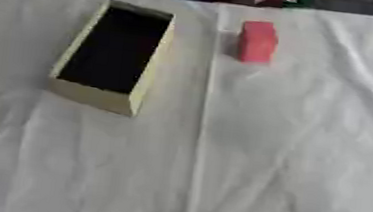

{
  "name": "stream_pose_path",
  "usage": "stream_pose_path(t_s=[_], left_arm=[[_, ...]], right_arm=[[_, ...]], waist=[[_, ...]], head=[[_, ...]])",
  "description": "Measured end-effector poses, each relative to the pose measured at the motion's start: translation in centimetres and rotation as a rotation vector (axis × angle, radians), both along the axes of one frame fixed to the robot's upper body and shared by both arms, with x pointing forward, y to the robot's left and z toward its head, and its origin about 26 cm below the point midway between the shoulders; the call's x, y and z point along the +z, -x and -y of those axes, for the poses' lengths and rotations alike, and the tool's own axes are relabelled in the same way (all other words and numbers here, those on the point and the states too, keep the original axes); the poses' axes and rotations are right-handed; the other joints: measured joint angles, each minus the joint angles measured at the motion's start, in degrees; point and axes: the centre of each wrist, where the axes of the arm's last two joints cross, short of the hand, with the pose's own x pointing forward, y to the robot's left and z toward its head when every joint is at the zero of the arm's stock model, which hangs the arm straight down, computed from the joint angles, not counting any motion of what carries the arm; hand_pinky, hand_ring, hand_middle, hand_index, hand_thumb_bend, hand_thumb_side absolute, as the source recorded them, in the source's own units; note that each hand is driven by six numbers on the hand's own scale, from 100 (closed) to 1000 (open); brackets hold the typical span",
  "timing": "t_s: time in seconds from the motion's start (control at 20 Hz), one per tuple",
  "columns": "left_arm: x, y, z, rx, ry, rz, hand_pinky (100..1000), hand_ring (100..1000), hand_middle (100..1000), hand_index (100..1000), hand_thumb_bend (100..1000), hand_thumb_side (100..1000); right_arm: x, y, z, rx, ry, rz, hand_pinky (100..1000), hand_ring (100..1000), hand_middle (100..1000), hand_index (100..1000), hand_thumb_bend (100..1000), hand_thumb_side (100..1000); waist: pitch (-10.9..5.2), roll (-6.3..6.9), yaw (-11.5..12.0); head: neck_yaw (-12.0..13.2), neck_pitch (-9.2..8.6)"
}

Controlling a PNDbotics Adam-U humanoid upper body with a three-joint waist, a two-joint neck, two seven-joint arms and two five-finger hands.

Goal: Pick up objects on the table and place them in the box.

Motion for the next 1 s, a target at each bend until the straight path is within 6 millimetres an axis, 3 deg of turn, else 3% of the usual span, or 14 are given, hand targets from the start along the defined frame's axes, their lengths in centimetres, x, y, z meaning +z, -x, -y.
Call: stream_pose_path(t_s=[0.2, 0.5, 0.7, 0.85, 1.0], left_arm=[[0.0, 0.0, 0.0, -0.001, -0.001, -0.001, 579, 547, 535, 689, 100, 100], [-0.1, 0.0, 0.2, -0.011, -0.008, -0.009, 579, 547, 535, 689, 100, 100], [-0.1, 0.0, 0.3, -0.021, -0.012, -0.018, 579, 548, 535, 689, 100, 100], [-0.3, 0.0, 0.3, -0.025, -0.015, -0.027, 579, 548, 535, 689, 100, 100], [-0.4, 0.0, 0.3, -0.031, -0.019, -0.033, 578, 548, 535, 688, 100, 100]], right_arm=[[2.9, 0.0, -0.6, -0.039, 0.153, -0.009, 794, 743, 801, 833, 100, 360], [7.9, -0.1, -2.0, -0.144, 0.473, -0.063, 802, 773, 824, 843, 100, 364], [10.7, -1.8, -2.3, -0.199, 0.734, -0.132, 811, 800, 850, 856, 100, 372], [12.2, -3.8, -2.2, -0.227, 0.935, -0.197, 813, 810, 856, 856, 100, 330], [13.2, -6.1, -2.0, -0.233, 1.100, -0.285, 824, 831, 877, 874, 100, 367]], waist=[[-0.01, -0.36, 0.23], [-0.08, -0.62, 0.91], [-0.45, -0.73, 1.07], [-0.69, -1.10, 1.16], [-0.96, -1.18, 1.17]], head=[[-0.51, 0.06], [-1.49, 0.50], [-2.05, 0.79], [-2.43, 1.10], [-2.55, 1.14]])
